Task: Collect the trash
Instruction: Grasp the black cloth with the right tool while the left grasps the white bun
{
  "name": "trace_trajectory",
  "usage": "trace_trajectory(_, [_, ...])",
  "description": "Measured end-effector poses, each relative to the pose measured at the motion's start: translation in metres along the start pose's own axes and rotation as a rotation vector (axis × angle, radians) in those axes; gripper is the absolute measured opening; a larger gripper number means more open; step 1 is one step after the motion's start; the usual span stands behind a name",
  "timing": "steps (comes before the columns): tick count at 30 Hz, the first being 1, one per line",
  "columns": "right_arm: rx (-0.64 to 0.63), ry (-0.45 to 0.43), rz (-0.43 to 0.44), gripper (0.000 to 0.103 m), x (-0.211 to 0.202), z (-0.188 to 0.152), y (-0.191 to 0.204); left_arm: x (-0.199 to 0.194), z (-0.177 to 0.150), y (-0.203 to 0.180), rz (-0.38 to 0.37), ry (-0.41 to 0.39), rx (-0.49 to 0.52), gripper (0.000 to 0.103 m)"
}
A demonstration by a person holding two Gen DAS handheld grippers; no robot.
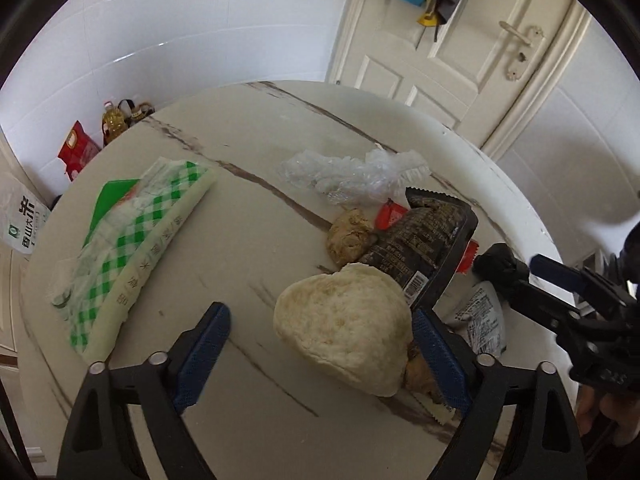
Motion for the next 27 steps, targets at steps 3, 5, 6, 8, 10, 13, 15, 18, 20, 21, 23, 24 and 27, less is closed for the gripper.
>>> trace_trajectory(3, [-0.005, 0.028, -0.001, 0.071, 0.012, 0.006, -0.005, 0.003, 0.002, 0.0, -0.02, 0.003, 0.019, 0.07])
trace_trajectory(5, [-0.015, 0.036, 0.001, 0.066, 0.014, 0.007, -0.005, 0.002, 0.002, -0.001, -0.035, 0.005, 0.026, 0.05])
trace_trajectory(6, [-0.024, 0.042, -0.003, 0.065, 0.015, 0.007, -0.004, 0.003, 0.002, -0.001, -0.034, 0.001, 0.027, 0.05])
trace_trajectory(8, [-0.035, 0.054, -0.007, 0.059, 0.015, 0.005, -0.004, 0.001, -0.001, 0.001, -0.038, -0.02, 0.025, 0.045])
trace_trajectory(10, [-0.046, 0.061, -0.007, 0.051, 0.017, 0.002, -0.004, 0.001, -0.004, 0.004, -0.055, -0.037, 0.01, 0.041])
trace_trajectory(13, [-0.062, 0.036, 0.001, 0.036, 0.015, 0.0, -0.001, 0.001, -0.009, 0.006, -0.06, -0.059, -0.001, 0.04])
trace_trajectory(15, [-0.082, 0.012, -0.011, 0.031, 0.012, -0.002, 0.002, -0.006, -0.015, 0.008, -0.044, -0.08, -0.003, 0.039])
trace_trajectory(18, [-0.079, -0.031, -0.009, 0.029, -0.001, -0.007, 0.004, -0.023, -0.026, 0.008, -0.032, -0.122, -0.001, 0.039])
trace_trajectory(20, [-0.081, -0.07, -0.011, 0.029, -0.015, -0.01, 0.008, -0.039, -0.034, 0.007, -0.021, -0.158, 0.004, 0.039])
trace_trajectory(21, [-0.083, -0.09, -0.007, 0.029, -0.024, -0.013, 0.01, -0.047, -0.039, 0.004, -0.02, -0.171, 0.004, 0.039])
trace_trajectory(23, [-0.09, -0.132, -0.005, 0.029, -0.042, -0.021, 0.016, -0.064, -0.05, -0.003, -0.021, -0.204, 0.013, 0.039])
trace_trajectory(24, [-0.094, -0.145, -0.004, 0.029, -0.05, -0.025, 0.019, -0.073, -0.056, -0.008, -0.028, -0.221, 0.02, 0.039])
trace_trajectory(27, [-0.094, -0.196, 0.004, 0.029, -0.079, -0.042, 0.026, -0.098, -0.076, -0.029, -0.045, -0.263, 0.051, 0.039])
Point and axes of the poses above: each gripper's, at about its wrist camera, not at the fingertips, and x roughly the way its jaws point, y to its left, z to its top, the point moved 5 cm from there along x, roughly the way its jaws point
